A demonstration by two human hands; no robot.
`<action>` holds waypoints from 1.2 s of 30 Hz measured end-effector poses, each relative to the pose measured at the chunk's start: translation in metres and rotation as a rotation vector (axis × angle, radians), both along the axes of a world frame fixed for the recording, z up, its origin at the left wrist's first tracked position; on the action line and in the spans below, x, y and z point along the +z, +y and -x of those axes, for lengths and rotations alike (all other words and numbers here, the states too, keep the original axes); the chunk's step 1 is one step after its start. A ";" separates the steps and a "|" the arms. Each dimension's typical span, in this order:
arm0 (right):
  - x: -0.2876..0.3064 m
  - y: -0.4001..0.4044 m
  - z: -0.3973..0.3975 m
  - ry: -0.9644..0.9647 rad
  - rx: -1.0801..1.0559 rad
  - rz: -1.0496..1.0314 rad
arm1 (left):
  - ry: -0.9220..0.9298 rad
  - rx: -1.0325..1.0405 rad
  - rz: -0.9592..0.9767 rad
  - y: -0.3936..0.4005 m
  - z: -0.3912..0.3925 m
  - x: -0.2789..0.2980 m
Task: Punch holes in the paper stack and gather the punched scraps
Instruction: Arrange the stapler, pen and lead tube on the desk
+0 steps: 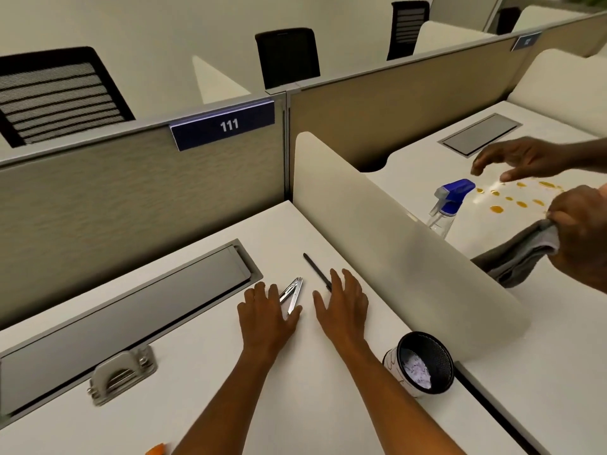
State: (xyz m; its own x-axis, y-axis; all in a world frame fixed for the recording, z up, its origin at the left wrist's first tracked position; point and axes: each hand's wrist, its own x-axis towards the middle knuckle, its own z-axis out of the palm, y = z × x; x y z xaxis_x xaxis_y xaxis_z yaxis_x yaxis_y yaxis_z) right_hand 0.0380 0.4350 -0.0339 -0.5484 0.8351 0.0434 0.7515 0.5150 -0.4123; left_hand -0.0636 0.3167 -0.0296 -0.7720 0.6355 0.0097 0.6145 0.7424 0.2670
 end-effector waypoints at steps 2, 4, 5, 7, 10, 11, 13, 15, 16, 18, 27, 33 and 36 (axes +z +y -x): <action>0.003 -0.010 -0.002 -0.045 0.061 -0.025 | -0.009 -0.008 0.039 -0.013 0.000 0.003; 0.008 -0.020 -0.002 -0.062 0.110 -0.059 | -0.023 -0.016 0.053 -0.027 0.000 0.007; 0.013 -0.026 -0.002 -0.063 0.128 -0.076 | -0.017 -0.018 0.060 -0.035 -0.001 0.010; 0.022 -0.039 -0.002 -0.068 0.161 -0.104 | 0.000 -0.016 0.097 -0.054 -0.005 0.017; 0.034 -0.063 -0.002 -0.066 0.202 -0.120 | 0.011 0.020 0.122 -0.089 -0.013 0.026; 0.037 -0.072 -0.003 -0.057 0.218 -0.131 | 0.013 0.035 0.126 -0.102 -0.016 0.029; 0.043 -0.092 -0.004 -0.047 0.258 -0.136 | 0.017 0.071 0.137 -0.130 -0.022 0.035; 0.044 -0.113 -0.004 -0.051 0.304 -0.114 | 0.021 0.109 0.123 -0.157 -0.027 0.040; 0.045 -0.125 -0.004 -0.052 0.329 -0.108 | 0.022 0.132 0.116 -0.171 -0.029 0.043; 0.045 -0.149 -0.005 -0.072 0.381 -0.090 | 0.024 0.179 0.133 -0.199 -0.034 0.046; 0.029 -0.252 -0.013 -0.096 0.521 0.054 | -0.021 0.337 0.117 -0.313 -0.057 0.042; 0.007 -0.308 -0.020 -0.108 0.601 0.161 | -0.076 0.394 0.108 -0.361 -0.079 0.022; -0.002 -0.328 -0.023 -0.079 0.631 0.205 | -0.095 0.409 0.108 -0.378 -0.089 0.011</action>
